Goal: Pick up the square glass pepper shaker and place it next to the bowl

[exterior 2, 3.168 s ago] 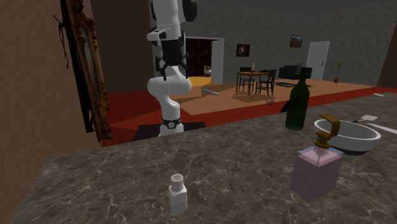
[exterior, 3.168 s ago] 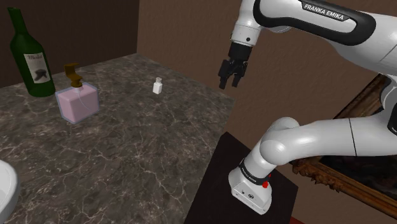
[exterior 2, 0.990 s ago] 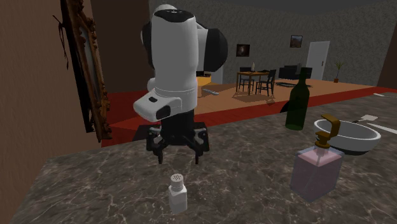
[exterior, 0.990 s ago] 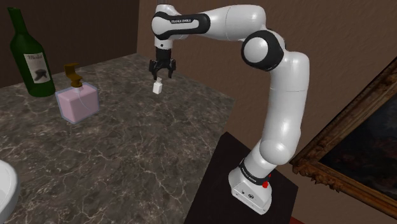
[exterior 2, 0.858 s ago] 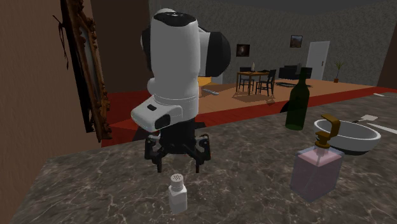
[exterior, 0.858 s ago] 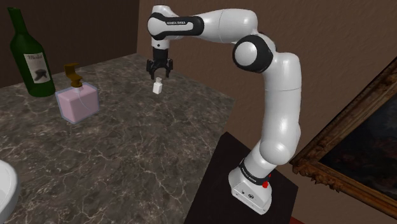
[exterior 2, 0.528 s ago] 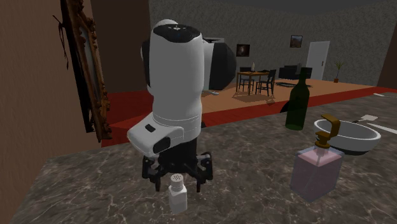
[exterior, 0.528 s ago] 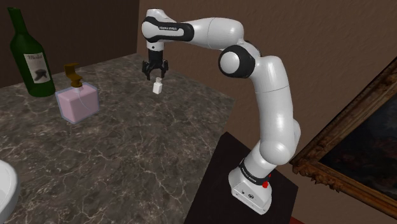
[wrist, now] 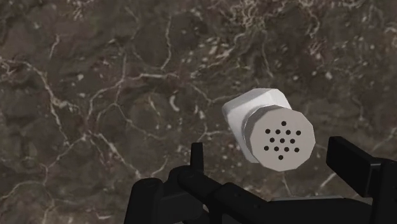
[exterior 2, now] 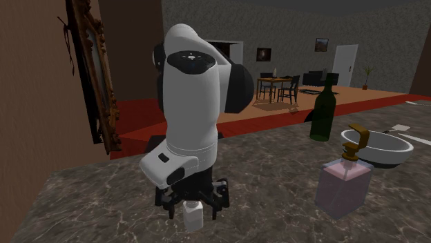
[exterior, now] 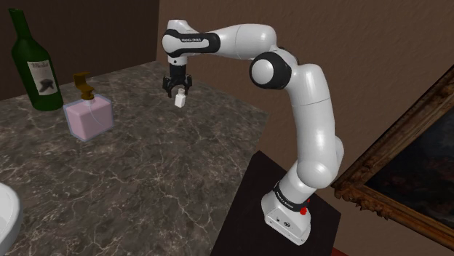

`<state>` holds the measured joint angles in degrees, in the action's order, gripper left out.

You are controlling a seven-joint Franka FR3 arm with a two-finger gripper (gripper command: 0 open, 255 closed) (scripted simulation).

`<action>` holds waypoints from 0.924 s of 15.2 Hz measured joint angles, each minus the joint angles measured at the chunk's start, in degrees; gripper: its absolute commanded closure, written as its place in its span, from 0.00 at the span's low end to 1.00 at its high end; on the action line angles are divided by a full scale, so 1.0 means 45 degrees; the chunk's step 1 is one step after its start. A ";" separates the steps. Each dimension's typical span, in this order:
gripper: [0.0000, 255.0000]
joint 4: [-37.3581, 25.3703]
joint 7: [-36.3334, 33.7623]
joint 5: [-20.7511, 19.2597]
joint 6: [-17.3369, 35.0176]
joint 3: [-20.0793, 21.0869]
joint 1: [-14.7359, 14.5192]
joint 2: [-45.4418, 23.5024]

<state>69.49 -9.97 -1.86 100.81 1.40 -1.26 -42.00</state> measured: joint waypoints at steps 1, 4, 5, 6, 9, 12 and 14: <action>0.00 0.0009 -0.0002 0.0000 0.0017 0.0000 -0.0001 -0.0006; 0.00 0.0029 -0.0005 0.0000 0.0036 0.0001 -0.0003 -0.0003; 1.00 0.0029 -0.0005 0.0000 0.0036 0.0001 -0.0003 -0.0003; 1.00 0.0028 -0.0005 0.0000 0.0036 0.0001 -0.0003 -0.0003; 1.00 0.0026 -0.0005 0.0002 0.0037 0.0004 -0.0006 0.0001; 1.00 0.0037 -0.0008 0.0004 0.0044 0.0007 -0.0010 0.0007; 1.00 0.0036 -0.0010 0.0004 0.0045 0.0008 -0.0012 0.0007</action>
<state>69.65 -10.02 -1.84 101.01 1.43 -1.31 -41.97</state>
